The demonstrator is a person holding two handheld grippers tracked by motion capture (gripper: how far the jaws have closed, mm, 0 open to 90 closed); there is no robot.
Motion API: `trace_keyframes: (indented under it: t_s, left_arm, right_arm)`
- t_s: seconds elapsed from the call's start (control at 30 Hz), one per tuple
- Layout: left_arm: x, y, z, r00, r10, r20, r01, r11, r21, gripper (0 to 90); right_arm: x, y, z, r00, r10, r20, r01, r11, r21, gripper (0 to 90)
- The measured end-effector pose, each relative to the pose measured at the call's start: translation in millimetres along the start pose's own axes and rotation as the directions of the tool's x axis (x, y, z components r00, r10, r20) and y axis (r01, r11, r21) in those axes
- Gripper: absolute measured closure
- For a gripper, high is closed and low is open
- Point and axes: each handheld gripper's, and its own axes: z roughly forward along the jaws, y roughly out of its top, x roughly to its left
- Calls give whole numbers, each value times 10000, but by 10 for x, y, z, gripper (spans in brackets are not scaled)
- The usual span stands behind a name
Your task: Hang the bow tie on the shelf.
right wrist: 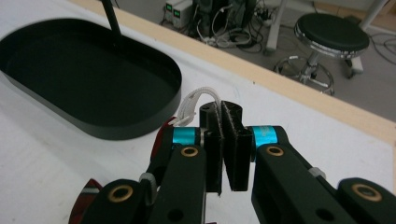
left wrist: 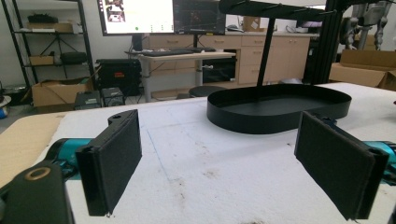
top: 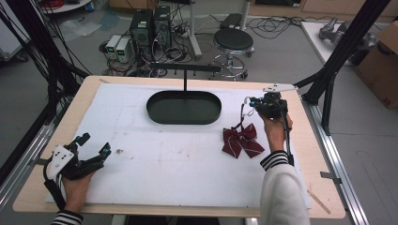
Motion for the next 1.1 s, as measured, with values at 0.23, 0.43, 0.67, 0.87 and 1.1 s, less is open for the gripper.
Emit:
trace_keyframes:
  t_s: [0.23,0.43,0.67,0.87,1.1]
  left_arm:
    - [2,-1,-1,10000,4,-11,-4,10000,7,151]
    - [3,-1,-1,10000,-5,6,5,10000,-14,151]
    - [5,0,-1,10000,-24,3,24,10000,0,150]
    - [5,0,1,10000,-49,-27,49,10000,22,151]
    - [7,0,1,10000,-81,-21,81,10000,4,151]
  right_arm:
    - [87,187,-91,9999,138,-50,-141,9977,-657,875]
    - [268,429,-99,9993,-270,-257,237,9921,-1229,876]
    - [482,658,-13,9979,-426,-486,338,9851,-1684,876]
    - [658,887,51,9956,-510,-784,338,9778,-2067,876]
    - [857,1099,243,9931,-789,-864,581,9734,-2217,876]
